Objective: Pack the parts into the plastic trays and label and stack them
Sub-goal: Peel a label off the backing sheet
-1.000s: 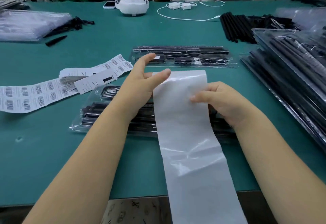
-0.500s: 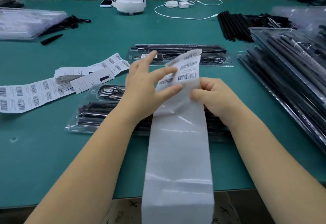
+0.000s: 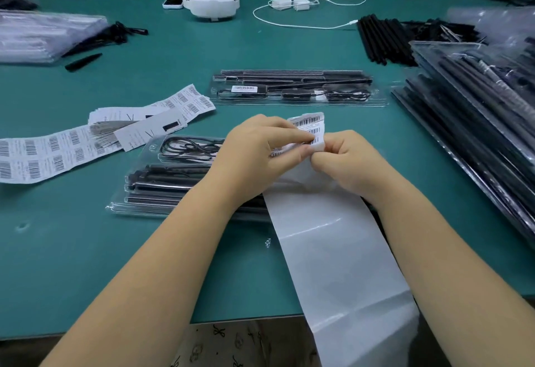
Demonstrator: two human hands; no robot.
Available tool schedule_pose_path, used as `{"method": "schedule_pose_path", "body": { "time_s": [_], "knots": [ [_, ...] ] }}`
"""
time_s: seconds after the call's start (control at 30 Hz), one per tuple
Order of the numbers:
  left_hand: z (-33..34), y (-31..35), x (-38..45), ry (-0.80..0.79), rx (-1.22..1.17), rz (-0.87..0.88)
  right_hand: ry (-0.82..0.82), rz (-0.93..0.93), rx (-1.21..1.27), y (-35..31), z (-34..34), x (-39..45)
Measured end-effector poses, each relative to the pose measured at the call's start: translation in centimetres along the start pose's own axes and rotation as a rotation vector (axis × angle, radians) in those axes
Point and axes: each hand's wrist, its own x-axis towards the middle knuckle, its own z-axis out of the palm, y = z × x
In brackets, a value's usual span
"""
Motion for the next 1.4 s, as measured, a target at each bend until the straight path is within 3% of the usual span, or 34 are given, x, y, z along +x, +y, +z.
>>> {"method": "schedule_pose_path", "body": {
  "time_s": [0.2, 0.37, 0.57, 0.63, 0.7, 0.77, 0.83, 0.9, 1.03, 1.4],
  "knots": [
    [0.5, 0.2, 0.1, 0.004, -0.189, -0.122, -0.041, -0.01, 0.022, -0.2, 0.0, 0.1],
    [1.0, 0.4, 0.4, 0.072, -0.211, -0.259, -0.026, -0.012, 0.026, -0.1, 0.1, 0.0],
    [0.1, -0.7, 1.4, 0.419, -0.658, -0.696, 0.039, 0.039, -0.016, 0.1, 0.1, 0.3],
    [0.1, -0.6, 1.6, 0.438, -0.781, -0.745, 0.099, 0.044, 0.054, 0.2, 0.1, 0.3],
    [0.4, -0.3, 1.6, 0.365, -0.771, -0.719, 0.262, -0.033, 0.067, 0.4, 0.2, 0.4],
    [0.6, -0.2, 1.3, 0.196, -0.652, -0.673, 0.416, -0.141, 0.007, 0.6, -0.1, 0.5],
    [0.8, -0.2, 1.1, 0.001, -0.514, -0.617, 0.484, -0.229, -0.045, 0.5, -0.5, 0.5],
    [0.7, -0.2, 1.1, -0.091, -0.467, -0.58, 0.496, -0.312, -0.052, 0.3, -0.5, 0.4],
    [0.5, -0.2, 1.1, -0.108, -0.503, -0.573, 0.433, -0.42, -0.065, 0.0, -0.3, 0.1],
    [0.6, -0.3, 1.1, -0.128, -0.512, -0.548, 0.272, -0.359, 0.005, -0.3, -0.7, 0.0]
  ]
}}
